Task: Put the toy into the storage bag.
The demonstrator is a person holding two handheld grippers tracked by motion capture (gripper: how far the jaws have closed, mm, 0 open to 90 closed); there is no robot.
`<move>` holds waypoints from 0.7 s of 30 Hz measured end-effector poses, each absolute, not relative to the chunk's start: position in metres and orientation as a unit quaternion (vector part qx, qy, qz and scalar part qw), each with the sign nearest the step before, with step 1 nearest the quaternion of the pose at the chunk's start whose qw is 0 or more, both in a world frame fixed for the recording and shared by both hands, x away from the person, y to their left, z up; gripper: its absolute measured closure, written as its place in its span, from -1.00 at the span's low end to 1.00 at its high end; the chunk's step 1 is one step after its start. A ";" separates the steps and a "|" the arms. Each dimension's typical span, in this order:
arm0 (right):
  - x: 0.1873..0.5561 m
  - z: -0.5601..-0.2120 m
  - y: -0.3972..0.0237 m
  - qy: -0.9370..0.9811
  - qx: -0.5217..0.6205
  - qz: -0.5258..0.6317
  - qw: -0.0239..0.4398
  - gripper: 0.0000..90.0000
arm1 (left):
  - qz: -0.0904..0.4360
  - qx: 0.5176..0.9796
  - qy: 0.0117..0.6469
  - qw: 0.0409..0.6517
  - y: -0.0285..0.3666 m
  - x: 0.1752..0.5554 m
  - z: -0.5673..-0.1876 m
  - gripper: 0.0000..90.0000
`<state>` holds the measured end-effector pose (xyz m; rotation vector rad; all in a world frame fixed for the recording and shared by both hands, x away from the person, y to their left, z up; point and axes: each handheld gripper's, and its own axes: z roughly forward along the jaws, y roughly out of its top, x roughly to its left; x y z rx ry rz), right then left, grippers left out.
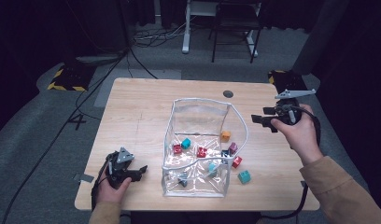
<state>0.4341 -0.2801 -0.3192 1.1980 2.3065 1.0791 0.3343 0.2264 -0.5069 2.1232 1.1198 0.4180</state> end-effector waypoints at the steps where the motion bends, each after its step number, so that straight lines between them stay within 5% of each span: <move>1: 0.436 -0.325 -0.281 0.810 0.421 0.375 0.160 -0.21 | 0.161 0.818 0.431 0.345 0.226 0.334 -0.507 -0.46; 21: 0.444 -0.416 -0.264 0.828 0.433 0.335 0.117 -0.26 | 0.161 0.818 0.431 0.345 0.226 0.334 -0.507 -0.46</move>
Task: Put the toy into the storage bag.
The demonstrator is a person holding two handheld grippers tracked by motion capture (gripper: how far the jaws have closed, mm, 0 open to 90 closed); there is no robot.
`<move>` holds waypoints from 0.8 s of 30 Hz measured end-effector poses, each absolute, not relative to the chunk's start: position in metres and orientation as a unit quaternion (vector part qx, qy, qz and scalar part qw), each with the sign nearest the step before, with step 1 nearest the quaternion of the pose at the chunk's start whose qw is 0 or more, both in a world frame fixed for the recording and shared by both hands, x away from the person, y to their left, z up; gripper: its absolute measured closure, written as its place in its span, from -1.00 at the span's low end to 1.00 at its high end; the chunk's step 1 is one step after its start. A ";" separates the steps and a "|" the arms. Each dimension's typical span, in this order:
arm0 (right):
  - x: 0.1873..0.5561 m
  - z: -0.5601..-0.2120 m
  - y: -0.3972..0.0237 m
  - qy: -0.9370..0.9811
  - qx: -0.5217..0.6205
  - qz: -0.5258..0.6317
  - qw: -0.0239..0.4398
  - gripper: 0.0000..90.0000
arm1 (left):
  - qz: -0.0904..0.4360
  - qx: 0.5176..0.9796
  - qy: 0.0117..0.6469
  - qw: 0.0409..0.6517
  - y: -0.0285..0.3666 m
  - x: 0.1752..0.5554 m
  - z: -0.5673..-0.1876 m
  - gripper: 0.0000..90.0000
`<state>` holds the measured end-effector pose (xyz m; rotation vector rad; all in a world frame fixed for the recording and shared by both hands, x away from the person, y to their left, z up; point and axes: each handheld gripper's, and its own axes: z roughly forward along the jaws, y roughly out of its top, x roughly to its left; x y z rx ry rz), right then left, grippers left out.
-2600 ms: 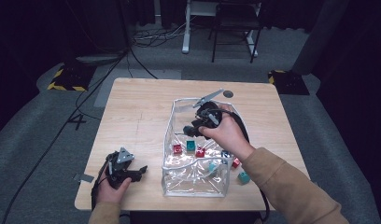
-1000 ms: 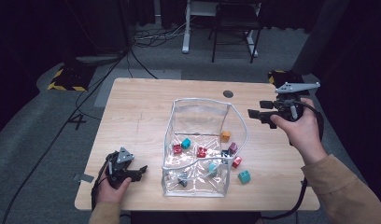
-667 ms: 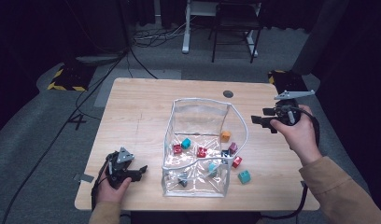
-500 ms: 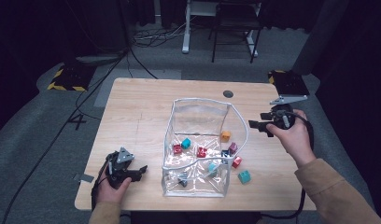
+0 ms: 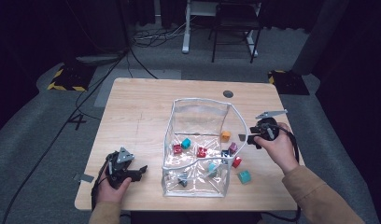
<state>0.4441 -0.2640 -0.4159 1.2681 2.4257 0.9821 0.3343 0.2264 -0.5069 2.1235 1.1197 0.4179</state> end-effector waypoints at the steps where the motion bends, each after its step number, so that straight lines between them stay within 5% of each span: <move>1: 0.444 -0.419 -0.263 0.829 0.434 0.334 0.114 -0.26 | 0.161 0.818 0.431 0.345 0.226 0.334 -0.507 -0.46; 24: 0.444 -0.467 -0.242 0.845 0.430 0.308 0.079 -0.20 | 0.161 0.818 0.431 0.345 0.226 0.334 -0.507 -0.46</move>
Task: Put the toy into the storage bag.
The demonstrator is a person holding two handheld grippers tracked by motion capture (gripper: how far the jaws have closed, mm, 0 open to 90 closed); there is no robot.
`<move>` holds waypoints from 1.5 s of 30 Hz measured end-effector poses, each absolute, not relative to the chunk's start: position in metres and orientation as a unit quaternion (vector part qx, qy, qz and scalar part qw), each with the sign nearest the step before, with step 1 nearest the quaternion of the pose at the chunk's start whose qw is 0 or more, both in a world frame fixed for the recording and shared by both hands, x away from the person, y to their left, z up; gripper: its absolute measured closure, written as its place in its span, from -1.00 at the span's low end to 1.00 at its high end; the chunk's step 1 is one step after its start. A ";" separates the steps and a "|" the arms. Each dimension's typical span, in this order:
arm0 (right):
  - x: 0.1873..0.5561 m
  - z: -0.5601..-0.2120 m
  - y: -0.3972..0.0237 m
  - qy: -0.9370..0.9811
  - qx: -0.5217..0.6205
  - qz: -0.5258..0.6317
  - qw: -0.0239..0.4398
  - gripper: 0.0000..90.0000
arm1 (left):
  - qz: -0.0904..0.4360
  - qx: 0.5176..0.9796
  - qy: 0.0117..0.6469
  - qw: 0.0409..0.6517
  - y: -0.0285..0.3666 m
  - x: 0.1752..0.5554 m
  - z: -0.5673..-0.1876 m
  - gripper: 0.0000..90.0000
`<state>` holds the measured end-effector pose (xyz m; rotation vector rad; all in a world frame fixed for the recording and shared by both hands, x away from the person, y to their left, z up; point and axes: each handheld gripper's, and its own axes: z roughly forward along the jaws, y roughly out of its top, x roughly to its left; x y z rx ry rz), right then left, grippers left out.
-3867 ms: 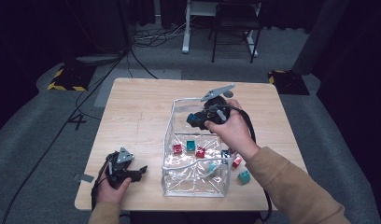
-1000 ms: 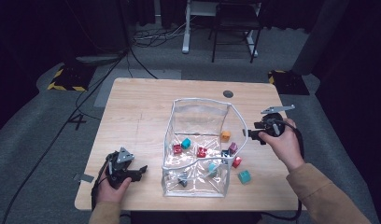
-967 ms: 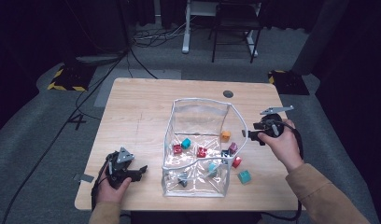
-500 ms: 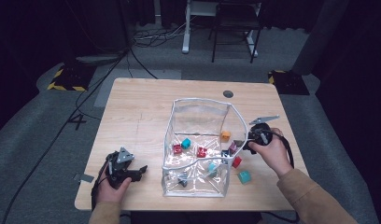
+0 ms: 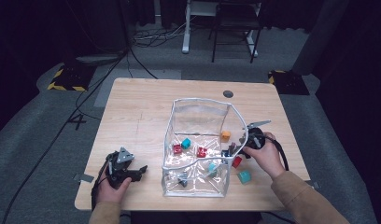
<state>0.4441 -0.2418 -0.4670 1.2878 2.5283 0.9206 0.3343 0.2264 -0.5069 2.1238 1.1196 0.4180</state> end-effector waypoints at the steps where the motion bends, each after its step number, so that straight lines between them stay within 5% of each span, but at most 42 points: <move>1: 0.446 -0.469 -0.242 0.846 0.430 0.305 0.079 -0.13 | 0.161 0.818 0.431 0.345 0.226 0.334 -0.507 -0.46; 10: 0.457 -0.476 -0.249 0.850 0.425 0.292 0.103 0.42 | 0.161 0.818 0.431 0.345 0.226 0.334 -0.507 -0.46; 45: 0.432 -0.384 -0.272 0.837 0.399 0.353 0.129 0.42 | 0.162 0.819 0.430 0.344 0.226 0.334 -0.507 -0.46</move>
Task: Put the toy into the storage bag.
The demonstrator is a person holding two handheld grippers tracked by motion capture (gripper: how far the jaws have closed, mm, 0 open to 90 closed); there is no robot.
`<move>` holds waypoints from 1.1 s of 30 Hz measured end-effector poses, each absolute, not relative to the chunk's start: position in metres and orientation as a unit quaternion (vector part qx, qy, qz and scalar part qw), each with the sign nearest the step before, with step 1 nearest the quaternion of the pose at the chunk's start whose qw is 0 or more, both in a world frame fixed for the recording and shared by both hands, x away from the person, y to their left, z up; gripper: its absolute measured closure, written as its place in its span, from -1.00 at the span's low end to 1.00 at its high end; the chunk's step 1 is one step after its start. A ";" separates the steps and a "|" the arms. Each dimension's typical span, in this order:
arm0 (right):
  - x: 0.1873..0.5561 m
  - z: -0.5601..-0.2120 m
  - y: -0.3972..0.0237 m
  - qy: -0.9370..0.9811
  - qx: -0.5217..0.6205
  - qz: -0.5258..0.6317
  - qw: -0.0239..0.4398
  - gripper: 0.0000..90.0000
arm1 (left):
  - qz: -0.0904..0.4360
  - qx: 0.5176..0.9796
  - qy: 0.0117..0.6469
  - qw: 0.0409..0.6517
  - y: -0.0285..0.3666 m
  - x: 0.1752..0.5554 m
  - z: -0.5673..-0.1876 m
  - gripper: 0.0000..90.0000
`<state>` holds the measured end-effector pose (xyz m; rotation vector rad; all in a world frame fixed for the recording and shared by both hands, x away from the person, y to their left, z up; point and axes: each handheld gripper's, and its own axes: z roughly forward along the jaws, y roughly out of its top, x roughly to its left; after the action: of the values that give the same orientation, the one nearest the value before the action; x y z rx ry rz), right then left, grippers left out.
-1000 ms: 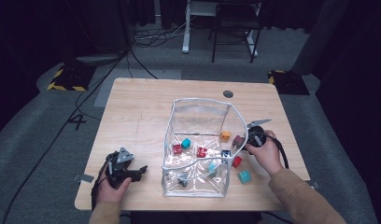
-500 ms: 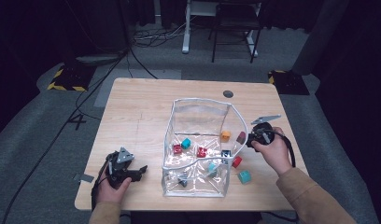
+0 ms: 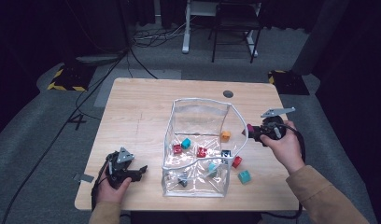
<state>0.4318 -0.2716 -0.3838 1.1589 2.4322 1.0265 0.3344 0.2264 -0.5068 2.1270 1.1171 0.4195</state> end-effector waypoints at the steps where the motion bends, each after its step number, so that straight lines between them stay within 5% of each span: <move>1: 0.431 -0.380 -0.271 0.836 0.397 0.355 0.131 0.42 | 0.161 0.820 0.429 0.343 0.227 0.334 -0.507 -0.46; 33: 0.417 -0.300 -0.264 0.817 0.360 0.418 0.168 0.42 | 0.161 0.820 0.430 0.343 0.227 0.334 -0.507 -0.46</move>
<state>0.4169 -0.2638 -0.3005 1.0236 2.3247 1.1878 0.3344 0.2265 -0.5066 2.1303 1.1163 0.4192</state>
